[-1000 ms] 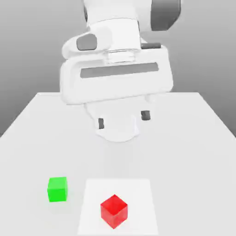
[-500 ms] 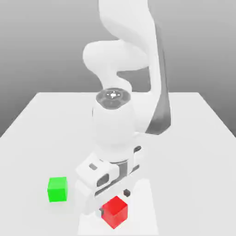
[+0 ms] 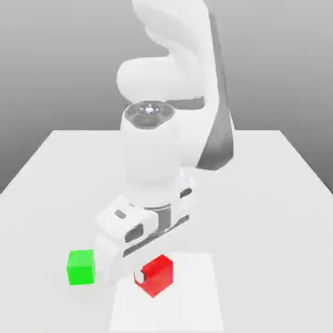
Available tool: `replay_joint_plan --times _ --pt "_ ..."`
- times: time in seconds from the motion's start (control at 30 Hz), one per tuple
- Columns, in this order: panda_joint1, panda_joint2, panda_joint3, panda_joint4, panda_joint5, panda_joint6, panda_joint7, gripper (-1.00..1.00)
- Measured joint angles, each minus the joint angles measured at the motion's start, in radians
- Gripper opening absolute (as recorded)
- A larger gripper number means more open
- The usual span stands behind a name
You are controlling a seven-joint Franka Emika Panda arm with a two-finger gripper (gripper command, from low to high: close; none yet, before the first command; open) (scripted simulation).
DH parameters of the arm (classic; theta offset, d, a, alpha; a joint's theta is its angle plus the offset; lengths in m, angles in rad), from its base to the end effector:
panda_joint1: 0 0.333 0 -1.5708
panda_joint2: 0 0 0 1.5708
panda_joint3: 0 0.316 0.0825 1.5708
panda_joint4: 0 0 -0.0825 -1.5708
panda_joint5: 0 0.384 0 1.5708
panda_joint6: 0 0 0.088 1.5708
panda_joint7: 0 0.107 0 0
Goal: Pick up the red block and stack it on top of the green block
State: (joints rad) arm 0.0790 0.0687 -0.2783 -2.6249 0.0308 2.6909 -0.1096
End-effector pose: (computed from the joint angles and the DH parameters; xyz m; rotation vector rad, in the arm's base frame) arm 0.4236 -0.0884 0.2262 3.1308 -0.1831 -0.0010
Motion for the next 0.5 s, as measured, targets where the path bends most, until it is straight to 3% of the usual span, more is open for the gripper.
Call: replay_joint_plan --times 0.2,0.4,0.43,0.5 --pt "-0.19 -0.124 -0.078 -0.098 -0.072 -0.02 -0.113 -1.0" --pt "-0.204 0.041 -0.032 -0.098 0.087 0.134 -0.241 -1.0" --pt "-0.212 0.066 -0.02 -0.097 0.112 0.156 -0.259 1.0" --pt "-0.212 0.066 -0.02 -0.097 0.112 0.156 -0.259 1.0"
